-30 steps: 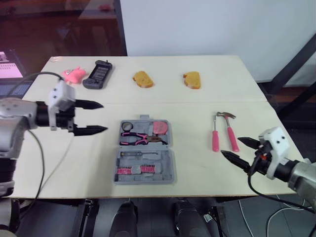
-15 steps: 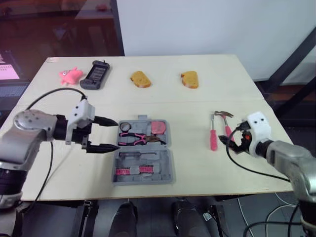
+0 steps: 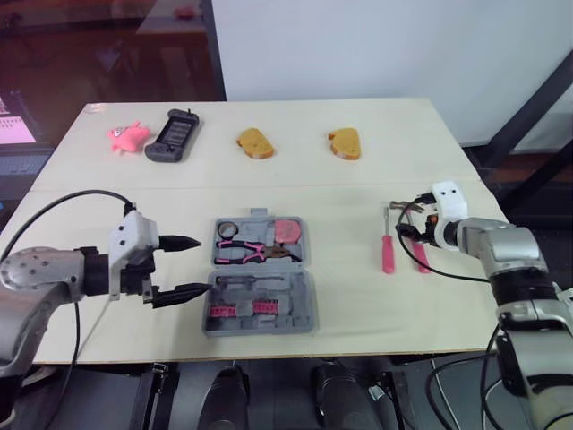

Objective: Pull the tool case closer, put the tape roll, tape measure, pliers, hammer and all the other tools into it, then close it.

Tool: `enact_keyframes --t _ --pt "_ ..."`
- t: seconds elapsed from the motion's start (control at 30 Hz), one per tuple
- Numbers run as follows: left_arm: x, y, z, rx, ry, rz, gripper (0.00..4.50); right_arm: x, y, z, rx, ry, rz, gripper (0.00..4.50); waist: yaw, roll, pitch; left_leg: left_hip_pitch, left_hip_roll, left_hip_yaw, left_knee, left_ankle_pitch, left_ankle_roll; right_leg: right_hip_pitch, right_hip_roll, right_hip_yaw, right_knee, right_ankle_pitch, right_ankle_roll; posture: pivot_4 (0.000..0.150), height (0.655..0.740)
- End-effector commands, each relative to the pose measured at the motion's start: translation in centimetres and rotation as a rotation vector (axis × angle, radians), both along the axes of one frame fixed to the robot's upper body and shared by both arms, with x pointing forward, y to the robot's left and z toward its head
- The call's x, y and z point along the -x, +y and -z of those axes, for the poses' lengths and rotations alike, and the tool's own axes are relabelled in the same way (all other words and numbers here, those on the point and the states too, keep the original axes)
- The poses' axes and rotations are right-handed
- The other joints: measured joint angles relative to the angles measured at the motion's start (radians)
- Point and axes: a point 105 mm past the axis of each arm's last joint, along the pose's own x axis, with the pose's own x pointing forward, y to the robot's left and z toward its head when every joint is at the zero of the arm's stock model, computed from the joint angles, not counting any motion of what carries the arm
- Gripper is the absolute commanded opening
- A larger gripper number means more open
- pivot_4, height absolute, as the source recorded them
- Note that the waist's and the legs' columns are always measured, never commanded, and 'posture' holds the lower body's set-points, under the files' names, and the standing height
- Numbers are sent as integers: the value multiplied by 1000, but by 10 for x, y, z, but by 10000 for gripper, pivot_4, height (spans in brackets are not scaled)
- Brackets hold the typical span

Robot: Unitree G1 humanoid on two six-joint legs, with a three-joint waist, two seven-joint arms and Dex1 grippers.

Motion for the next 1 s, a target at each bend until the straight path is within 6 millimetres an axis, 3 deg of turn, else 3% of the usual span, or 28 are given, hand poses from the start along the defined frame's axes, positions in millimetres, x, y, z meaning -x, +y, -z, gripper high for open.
enact_keyframes --t 0.03,0.13,0.23,0.47,0.6,0.77,0.9,1.0 --pt "4 0 -12 4 -49 -26 44642 -11 4 -4 -1 -32 -15 45000 -1 0 0 0 0 0 0 0 0 0 0 0 0 0 0 1500 7400" --pt "7 2 -12 -5 -46 -38 44642 -15 6 4 -6 -20 -7 45000 -6 0 0 0 0 0 -1 0 0 0 0 0 0 0 0 1500 7400" --pt "8 5 -13 -24 -47 -50 45000 -18 8 13 -14 -6 14 37023 -16 0 0 0 0 0 0 0 0 0 0 0 0 0 0 1500 7400" --pt "9 10 -15 -42 -50 -65 45000 -21 6 10 -57 -13 45 2182 -22 0 0 1 0 0 -1 0 0 1 0 0 0 0 0 1500 7400" --pt "8 31 -14 -88 -44 -94 45000 -23 5 -4 -41 -44 35 994 -23 0 0 1 0 0 -1 0 0 0 0 0 0 0 0 1500 7400" --pt "3 40 -14 -90 -39 -94 45000 -19 12 -40 -50 -108 -1 994 -21 3 2 -1 0 0 -1 0 0 -1 0 0 0 0 0 1500 7400" --pt "-3 37 -11 -77 -28 -65 45000 -1 38 -73 -70 -150 -72 994 -19 5 3 -2 0 0 -2 0 0 -3 0 0 1 0 0 1500 7400" --pt "-8 34 -10 -69 -22 -46 45000 17 63 -79 -122 -138 -114 994 -21 5 3 -2 0 0 -2 0 0 -4 1 0 2 0 0 1500 7400"
